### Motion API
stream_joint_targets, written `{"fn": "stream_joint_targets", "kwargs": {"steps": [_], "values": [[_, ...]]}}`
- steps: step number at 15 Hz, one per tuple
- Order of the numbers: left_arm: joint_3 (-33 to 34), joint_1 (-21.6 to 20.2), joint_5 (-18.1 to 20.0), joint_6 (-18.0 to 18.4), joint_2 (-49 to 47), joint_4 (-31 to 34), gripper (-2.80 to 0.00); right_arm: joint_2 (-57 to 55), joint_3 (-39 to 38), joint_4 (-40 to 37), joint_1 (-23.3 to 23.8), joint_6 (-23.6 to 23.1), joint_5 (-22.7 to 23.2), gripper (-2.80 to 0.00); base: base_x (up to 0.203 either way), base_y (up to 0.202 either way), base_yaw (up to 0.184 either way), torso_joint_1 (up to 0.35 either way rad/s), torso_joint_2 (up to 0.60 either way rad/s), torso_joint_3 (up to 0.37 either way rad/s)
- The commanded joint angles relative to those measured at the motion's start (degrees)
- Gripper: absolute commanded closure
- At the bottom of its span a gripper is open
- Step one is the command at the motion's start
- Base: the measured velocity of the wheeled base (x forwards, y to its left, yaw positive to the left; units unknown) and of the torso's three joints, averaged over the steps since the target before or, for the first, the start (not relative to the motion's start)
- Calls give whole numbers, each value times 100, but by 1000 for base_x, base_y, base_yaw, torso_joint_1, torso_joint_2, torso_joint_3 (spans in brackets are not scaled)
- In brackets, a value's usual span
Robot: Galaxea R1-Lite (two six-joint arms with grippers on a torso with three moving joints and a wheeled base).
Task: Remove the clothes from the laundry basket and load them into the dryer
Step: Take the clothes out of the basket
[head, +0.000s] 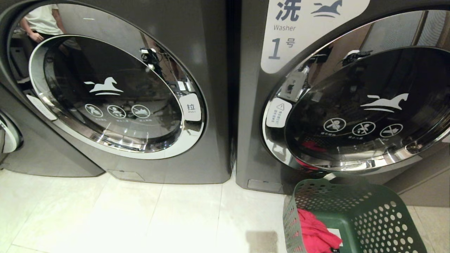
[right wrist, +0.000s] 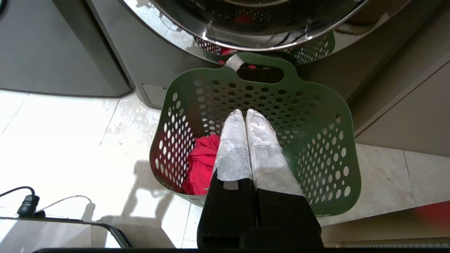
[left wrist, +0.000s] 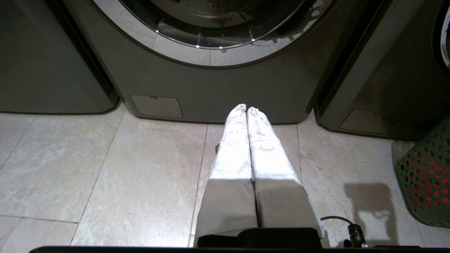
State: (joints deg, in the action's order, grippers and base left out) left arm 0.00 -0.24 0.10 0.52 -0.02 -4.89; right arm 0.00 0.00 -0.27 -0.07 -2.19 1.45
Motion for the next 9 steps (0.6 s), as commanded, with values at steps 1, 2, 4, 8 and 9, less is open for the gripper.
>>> {"fn": "stream_joint_targets", "kwargs": {"steps": [1,2,4,8,9], "values": [[185,-2,-1,0,11,-3,0,-6,-4,0,-1,0,4,0,0,0,0,2,2,-198],[188,-2,-1,0,11,-3,0,0,0,0,-1,-9,4,0,0,0,0,2,2,-202],[185,-2,-10,-8,11,-3,0,-9,0,-8,-1,-18,4,0,0,0,0,3,3,-194],[185,-2,-8,0,11,-3,0,-9,0,-10,-1,-25,4,0,0,0,0,6,1,-197],[187,-2,-4,0,11,-3,0,-9,0,-17,7,-27,4,0,0,0,0,7,2,-198]]}}
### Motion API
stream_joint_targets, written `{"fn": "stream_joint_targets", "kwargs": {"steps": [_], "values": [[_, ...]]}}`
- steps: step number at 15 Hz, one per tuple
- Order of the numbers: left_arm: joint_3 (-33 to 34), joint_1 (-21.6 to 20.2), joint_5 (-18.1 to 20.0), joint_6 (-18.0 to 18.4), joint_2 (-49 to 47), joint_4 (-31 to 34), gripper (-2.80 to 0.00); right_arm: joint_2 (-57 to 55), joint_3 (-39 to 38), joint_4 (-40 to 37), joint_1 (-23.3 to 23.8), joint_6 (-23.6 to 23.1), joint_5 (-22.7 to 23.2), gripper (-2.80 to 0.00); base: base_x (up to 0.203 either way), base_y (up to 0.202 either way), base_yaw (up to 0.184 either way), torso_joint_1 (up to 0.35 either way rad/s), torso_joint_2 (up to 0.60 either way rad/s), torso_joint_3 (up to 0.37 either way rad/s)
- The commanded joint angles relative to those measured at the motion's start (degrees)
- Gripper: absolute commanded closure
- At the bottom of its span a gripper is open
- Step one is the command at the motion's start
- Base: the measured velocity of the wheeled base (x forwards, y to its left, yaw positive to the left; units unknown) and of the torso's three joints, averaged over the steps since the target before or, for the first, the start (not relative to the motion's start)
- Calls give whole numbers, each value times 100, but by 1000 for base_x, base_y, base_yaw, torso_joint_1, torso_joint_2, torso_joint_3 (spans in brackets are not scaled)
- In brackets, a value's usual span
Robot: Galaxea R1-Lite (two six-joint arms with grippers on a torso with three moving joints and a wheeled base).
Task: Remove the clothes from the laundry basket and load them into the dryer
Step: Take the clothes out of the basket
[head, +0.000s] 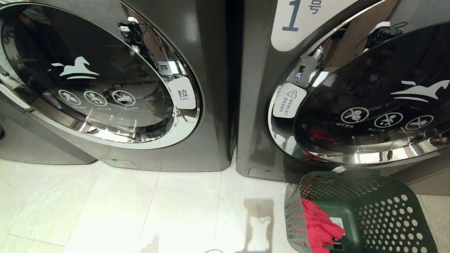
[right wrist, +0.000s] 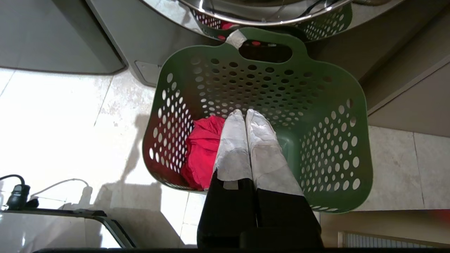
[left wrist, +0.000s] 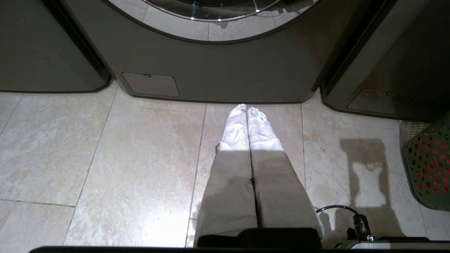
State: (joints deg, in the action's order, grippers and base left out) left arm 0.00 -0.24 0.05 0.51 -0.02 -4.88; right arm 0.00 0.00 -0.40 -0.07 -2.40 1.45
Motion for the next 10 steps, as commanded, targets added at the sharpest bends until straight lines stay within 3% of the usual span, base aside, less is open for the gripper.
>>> {"fn": "stream_joint_targets", "kwargs": {"steps": [1,10], "values": [[185,-2,4,2,11,-5,0,-9,0,-4,7,12,4,0,0,0,0,1,-2,-191],[186,-2,-5,-51,11,-5,0,-1,-9,4,7,-59,21,0,0,0,0,4,2,-199]]}}
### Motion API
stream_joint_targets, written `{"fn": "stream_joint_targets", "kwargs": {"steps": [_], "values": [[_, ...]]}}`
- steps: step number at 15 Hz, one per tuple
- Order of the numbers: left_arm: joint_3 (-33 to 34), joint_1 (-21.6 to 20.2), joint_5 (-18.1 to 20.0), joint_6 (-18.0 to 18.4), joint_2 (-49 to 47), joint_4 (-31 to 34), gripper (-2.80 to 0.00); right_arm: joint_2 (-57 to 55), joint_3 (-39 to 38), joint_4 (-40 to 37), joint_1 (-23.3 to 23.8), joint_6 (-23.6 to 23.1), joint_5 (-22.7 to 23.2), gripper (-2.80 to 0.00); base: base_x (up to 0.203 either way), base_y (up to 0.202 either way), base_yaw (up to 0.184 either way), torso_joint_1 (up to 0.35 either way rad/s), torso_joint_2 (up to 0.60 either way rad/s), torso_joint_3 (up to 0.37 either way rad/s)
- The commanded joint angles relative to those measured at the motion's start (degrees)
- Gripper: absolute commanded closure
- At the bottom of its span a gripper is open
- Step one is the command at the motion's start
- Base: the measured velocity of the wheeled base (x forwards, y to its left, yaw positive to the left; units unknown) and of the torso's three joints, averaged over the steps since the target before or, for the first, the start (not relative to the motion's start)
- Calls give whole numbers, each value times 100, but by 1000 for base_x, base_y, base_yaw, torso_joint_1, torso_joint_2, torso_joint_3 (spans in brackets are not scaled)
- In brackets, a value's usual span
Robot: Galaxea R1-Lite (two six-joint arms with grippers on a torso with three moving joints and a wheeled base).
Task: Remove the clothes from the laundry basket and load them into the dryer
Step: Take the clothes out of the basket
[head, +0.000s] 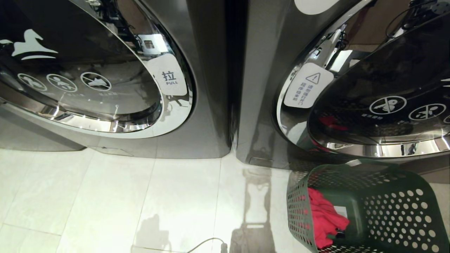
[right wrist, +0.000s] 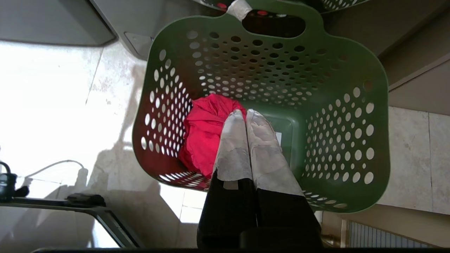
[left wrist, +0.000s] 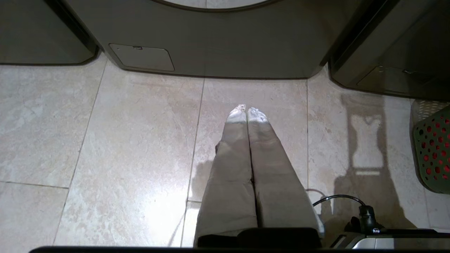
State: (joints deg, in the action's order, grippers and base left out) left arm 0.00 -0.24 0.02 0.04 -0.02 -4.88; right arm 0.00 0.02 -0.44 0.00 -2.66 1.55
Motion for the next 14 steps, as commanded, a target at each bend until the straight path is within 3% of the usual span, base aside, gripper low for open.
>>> {"fn": "stream_joint_targets", "kwargs": {"steps": [1,4,8,11,14], "values": [[185,-2,4,-10,11,-5,0,-3,32,2,0,-78,-2,0,0,0,0,7,3,-203],[185,-2,6,-22,11,-13,0,-607,1119,-391,26,-252,0,0,0,0,0,3,2,-147],[185,-2,6,-22,11,-13,0,-3510,2644,-1367,344,239,-190,0,0,0,0,2,1,-19],[185,-2,6,-22,11,-13,0,-5690,2834,-1498,494,885,-283,0,0,0,0,0,0,0],[185,-2,6,-22,11,-13,0,-7300,2555,-804,567,1572,-334,0,0,0,0,0,0,0]]}}
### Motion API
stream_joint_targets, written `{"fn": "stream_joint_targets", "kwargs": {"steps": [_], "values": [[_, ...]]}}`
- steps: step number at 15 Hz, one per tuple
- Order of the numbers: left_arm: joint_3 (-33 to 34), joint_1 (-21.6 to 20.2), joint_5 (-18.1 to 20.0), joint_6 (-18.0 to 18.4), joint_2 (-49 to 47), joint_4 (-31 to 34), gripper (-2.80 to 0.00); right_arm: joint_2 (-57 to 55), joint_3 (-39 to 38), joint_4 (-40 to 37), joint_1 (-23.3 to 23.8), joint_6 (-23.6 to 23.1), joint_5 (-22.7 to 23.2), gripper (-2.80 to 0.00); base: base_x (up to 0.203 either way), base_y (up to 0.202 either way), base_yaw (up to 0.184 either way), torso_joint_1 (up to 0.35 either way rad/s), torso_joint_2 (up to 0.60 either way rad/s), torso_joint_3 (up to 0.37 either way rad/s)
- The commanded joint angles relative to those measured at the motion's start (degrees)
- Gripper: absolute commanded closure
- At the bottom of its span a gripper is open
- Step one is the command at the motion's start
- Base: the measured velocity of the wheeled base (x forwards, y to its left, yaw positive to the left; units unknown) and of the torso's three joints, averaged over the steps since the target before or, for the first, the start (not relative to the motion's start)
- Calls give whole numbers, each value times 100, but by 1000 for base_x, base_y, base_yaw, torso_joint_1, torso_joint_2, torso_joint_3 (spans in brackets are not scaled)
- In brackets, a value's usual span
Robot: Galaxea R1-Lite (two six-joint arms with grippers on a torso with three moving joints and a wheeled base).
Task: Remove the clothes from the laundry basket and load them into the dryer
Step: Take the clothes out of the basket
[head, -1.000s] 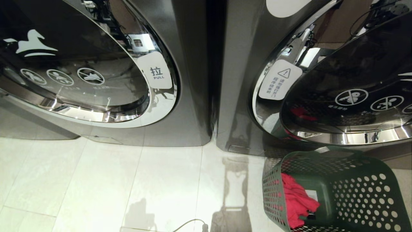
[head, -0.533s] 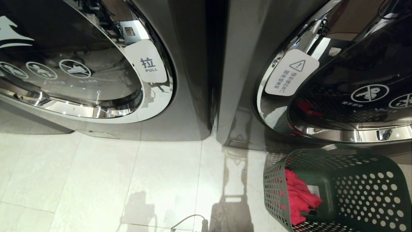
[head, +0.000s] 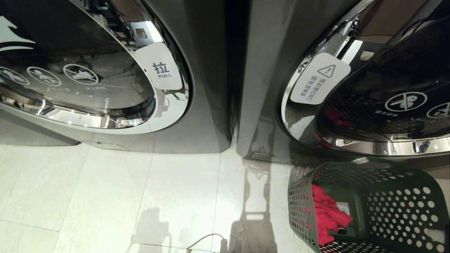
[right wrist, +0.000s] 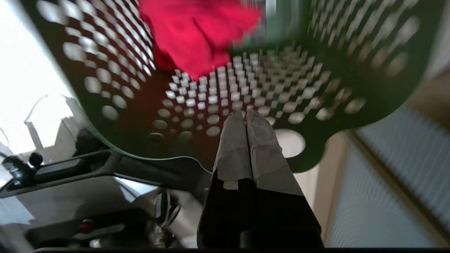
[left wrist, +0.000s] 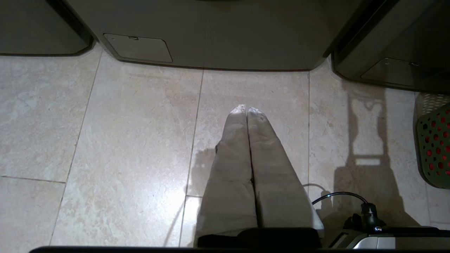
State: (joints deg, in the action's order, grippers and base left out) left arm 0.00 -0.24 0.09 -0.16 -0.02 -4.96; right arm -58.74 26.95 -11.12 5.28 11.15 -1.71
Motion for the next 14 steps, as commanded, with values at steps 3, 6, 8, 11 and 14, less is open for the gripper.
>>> {"fn": "stream_joint_targets", "kwargs": {"steps": [3,6,8,11,14], "values": [[185,-2,0,-2,11,-5,0,-2524,-866,1857,70,554,-30,0,0,0,0,0,0,0],[185,-2,0,-2,11,-5,0,-3511,-1365,3567,76,1044,-7,0,0,0,0,0,0,0],[185,-2,0,-2,11,-5,0,-4088,-1433,4121,77,1668,9,0,0,0,0,0,0,0],[185,-2,0,-2,11,-5,0,-5039,-1369,4727,88,2465,30,0,0,0,0,0,0,0],[185,-2,0,-2,11,-5,0,-5736,-1146,5091,240,2636,85,0,0,0,0,0,0,0]]}}
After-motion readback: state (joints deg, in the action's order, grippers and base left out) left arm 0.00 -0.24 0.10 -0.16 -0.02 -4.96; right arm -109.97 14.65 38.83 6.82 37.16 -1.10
